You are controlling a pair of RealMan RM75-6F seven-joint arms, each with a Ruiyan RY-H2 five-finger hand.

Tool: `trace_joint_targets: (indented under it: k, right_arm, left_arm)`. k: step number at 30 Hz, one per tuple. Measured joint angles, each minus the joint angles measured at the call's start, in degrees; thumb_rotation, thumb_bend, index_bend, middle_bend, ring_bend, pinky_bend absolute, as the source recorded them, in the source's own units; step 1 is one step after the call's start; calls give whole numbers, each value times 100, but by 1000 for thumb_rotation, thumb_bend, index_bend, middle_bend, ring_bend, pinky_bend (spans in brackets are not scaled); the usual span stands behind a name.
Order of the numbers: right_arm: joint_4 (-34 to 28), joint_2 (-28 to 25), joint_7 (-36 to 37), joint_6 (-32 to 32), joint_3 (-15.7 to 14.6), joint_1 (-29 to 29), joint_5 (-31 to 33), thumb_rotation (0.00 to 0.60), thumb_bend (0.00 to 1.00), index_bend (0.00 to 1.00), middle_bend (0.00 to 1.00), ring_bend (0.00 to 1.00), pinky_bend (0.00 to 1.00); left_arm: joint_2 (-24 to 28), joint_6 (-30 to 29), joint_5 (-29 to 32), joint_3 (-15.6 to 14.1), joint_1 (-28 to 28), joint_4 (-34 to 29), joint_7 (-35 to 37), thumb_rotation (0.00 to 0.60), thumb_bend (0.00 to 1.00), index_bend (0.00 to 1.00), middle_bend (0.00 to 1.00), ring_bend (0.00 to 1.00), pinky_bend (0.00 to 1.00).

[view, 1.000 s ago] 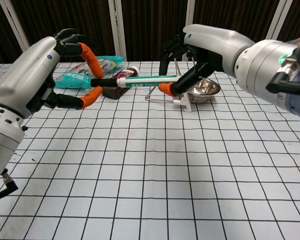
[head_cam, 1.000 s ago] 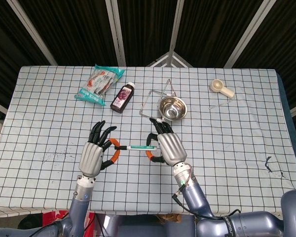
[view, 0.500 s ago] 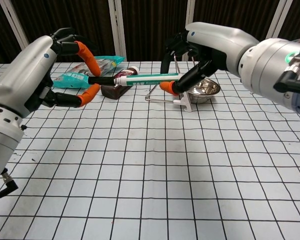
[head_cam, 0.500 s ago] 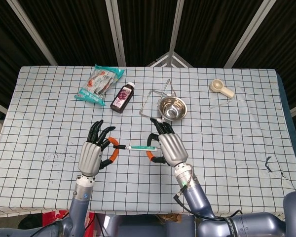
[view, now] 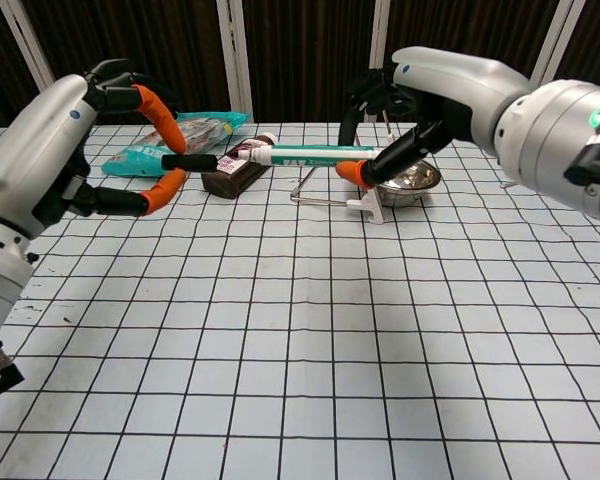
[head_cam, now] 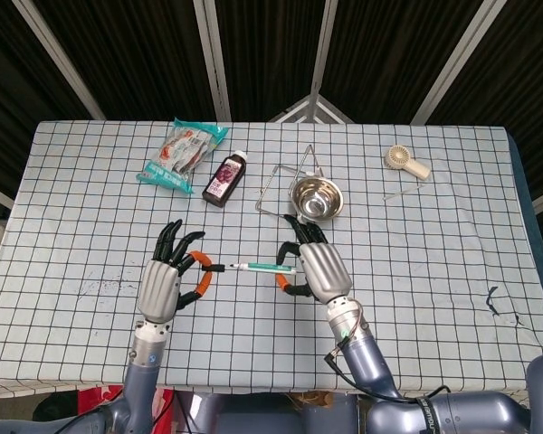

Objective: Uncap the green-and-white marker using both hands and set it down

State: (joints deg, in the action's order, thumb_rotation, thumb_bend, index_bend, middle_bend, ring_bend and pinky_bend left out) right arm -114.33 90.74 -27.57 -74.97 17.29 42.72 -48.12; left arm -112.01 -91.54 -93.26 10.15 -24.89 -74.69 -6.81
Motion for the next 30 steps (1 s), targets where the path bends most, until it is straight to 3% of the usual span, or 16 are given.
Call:
trace_joint_targets:
  k: [9, 15, 21, 30]
  right_arm:
    - [198, -128, 412, 139, -119, -205, -58, 600, 417, 630, 73, 125, 77]
    - [466, -85, 784, 282, -236, -332, -276, 600, 417, 632, 73, 125, 77]
    - [647, 21, 1021, 307, -428, -479, -584, 600, 423, 637, 73, 125, 77]
    - [1020, 258, 1252, 389, -575, -644, -752, 600, 423, 637, 73, 125, 77]
  left_arm:
    - [507, -209, -4, -289, 379, -40, 176, 600, 561, 583, 221, 0, 0]
    - [684, -194, 236, -360, 595, 300, 673, 600, 560, 584, 218, 0, 0]
    - [609, 217, 632, -318, 648, 1064, 1567, 600, 550, 583, 213, 0, 0]
    - [20, 1035, 921, -262, 461, 2658, 3363, 600, 550, 580, 200, 0, 0]
